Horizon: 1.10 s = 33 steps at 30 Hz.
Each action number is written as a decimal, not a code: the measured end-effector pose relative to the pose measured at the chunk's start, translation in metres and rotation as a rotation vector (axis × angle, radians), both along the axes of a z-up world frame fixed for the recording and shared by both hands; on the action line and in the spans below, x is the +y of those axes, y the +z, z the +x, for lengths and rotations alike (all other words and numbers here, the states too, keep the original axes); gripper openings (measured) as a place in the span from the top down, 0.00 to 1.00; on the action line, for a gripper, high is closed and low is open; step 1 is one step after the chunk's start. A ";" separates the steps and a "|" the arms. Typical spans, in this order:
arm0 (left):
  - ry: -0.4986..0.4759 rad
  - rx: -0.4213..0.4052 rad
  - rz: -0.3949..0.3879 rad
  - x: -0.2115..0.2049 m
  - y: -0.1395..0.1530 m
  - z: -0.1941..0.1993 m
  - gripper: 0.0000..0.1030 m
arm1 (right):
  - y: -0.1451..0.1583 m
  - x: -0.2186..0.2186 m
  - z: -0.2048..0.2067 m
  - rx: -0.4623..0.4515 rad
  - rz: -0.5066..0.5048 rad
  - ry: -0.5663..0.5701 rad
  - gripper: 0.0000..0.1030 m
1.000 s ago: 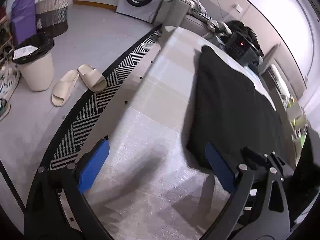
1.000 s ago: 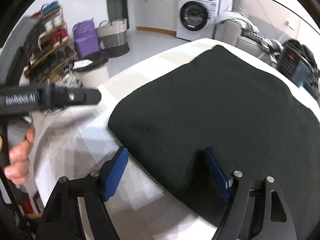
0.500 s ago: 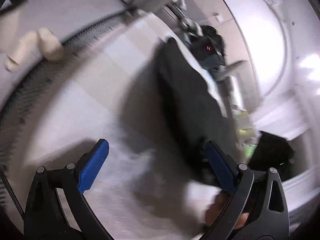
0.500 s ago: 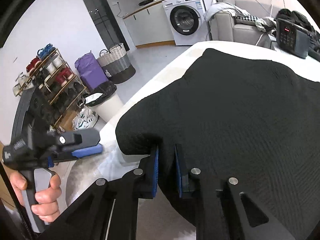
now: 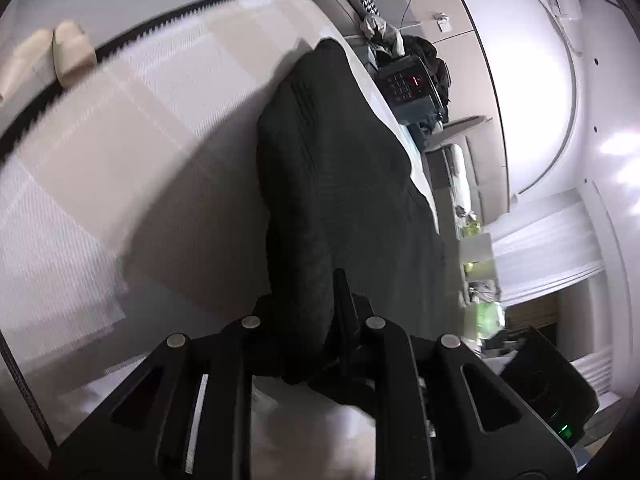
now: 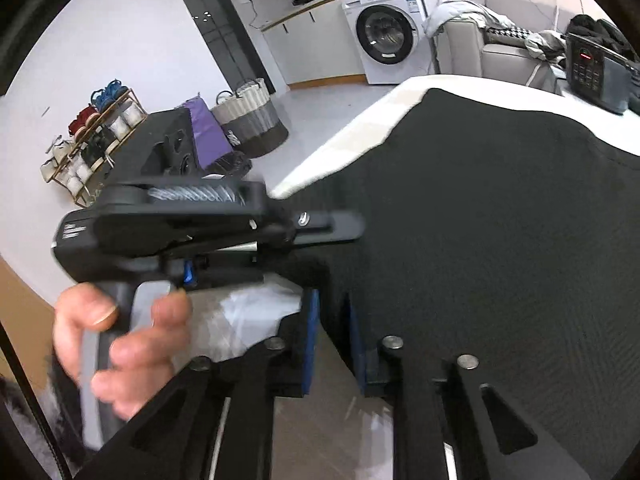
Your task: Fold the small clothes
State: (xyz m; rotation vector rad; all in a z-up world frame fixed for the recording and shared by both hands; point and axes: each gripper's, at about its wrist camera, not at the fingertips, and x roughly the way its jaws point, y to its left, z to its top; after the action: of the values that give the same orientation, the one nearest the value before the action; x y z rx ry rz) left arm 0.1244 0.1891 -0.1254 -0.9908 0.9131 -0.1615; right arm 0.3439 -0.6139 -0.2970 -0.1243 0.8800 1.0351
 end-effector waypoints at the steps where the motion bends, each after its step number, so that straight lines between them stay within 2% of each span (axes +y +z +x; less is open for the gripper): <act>1: 0.010 -0.013 0.033 -0.001 0.004 0.001 0.90 | 0.002 -0.011 0.003 0.002 0.006 -0.019 0.81; 4: 0.015 -0.052 0.120 -0.008 0.018 0.002 0.92 | 0.006 -0.050 0.018 -0.049 -0.006 -0.153 0.69; 6: 0.011 -0.076 0.143 -0.012 0.028 0.004 0.92 | -0.005 -0.068 0.030 -0.125 -0.111 -0.287 0.68; 9: -0.004 -0.098 0.177 -0.021 0.040 0.008 0.92 | -0.023 -0.076 0.042 -0.144 -0.207 -0.375 0.68; 13: -0.009 -0.116 0.186 -0.026 0.053 0.011 0.93 | -0.026 -0.069 0.033 -0.225 -0.253 -0.368 0.68; 15: -0.026 -0.145 0.199 -0.028 0.062 0.004 0.94 | -0.026 -0.075 0.034 -0.199 -0.227 -0.369 0.68; 19: -0.096 -0.236 0.249 -0.051 0.099 0.013 0.94 | -0.018 -0.092 0.042 -0.128 -0.160 -0.372 0.66; 23: -0.221 -0.353 0.304 -0.111 0.147 0.048 0.94 | -0.004 -0.128 0.043 -0.139 -0.123 -0.444 0.65; 27: -0.415 -0.442 0.314 -0.206 0.178 0.083 0.94 | 0.009 -0.188 0.043 -0.151 -0.110 -0.584 0.63; 31: -0.631 -0.470 0.268 -0.310 0.173 0.096 0.94 | 0.015 -0.256 0.038 -0.154 -0.116 -0.753 0.60; 33: -0.767 -0.419 0.244 -0.355 0.155 0.098 0.93 | 0.015 -0.290 0.035 -0.147 -0.123 -0.835 0.58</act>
State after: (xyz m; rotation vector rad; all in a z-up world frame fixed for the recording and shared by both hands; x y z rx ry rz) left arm 0.2223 -0.1659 0.0298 -0.3174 0.8560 -0.8517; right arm 0.3787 -0.9034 -0.2817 0.0662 0.7518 0.1896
